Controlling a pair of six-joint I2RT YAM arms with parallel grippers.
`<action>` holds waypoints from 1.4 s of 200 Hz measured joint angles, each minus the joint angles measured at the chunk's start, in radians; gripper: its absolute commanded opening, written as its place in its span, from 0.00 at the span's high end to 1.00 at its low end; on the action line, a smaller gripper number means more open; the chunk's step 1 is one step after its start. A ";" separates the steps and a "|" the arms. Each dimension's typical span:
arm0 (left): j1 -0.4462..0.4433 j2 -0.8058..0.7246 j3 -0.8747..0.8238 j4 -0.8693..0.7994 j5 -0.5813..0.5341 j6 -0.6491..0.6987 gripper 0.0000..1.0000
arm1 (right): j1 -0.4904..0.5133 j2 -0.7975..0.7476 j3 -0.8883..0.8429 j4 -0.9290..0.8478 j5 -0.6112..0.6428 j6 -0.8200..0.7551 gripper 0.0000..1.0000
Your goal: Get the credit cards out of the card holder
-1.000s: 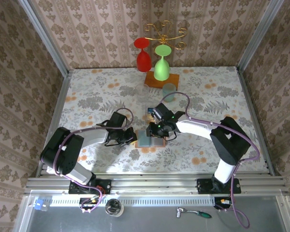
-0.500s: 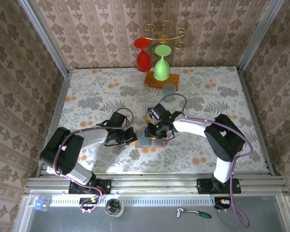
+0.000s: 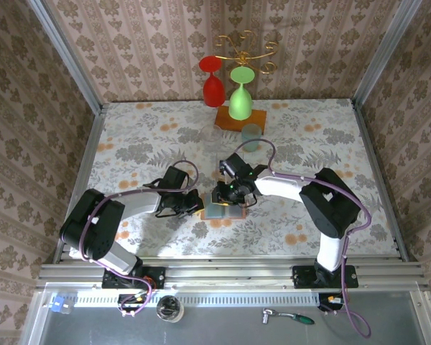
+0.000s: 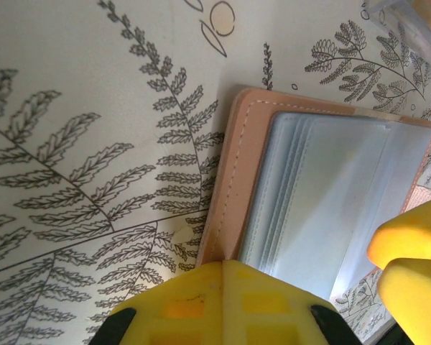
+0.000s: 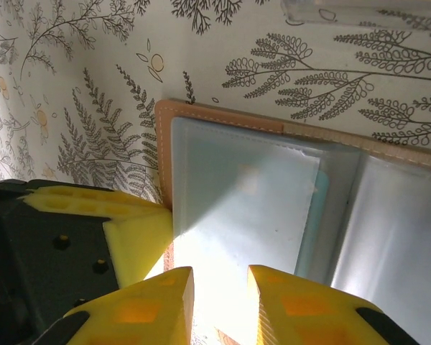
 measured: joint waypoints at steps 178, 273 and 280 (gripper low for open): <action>0.007 0.000 0.000 0.000 0.003 0.002 1.00 | 0.004 0.024 0.018 -0.074 0.047 -0.010 0.72; 0.007 -0.016 0.000 -0.018 -0.002 0.002 0.99 | 0.003 -0.002 0.008 -0.098 0.081 -0.026 0.72; 0.007 -0.022 0.000 -0.025 -0.002 0.002 0.99 | 0.003 -0.002 0.008 -0.098 0.081 -0.026 0.72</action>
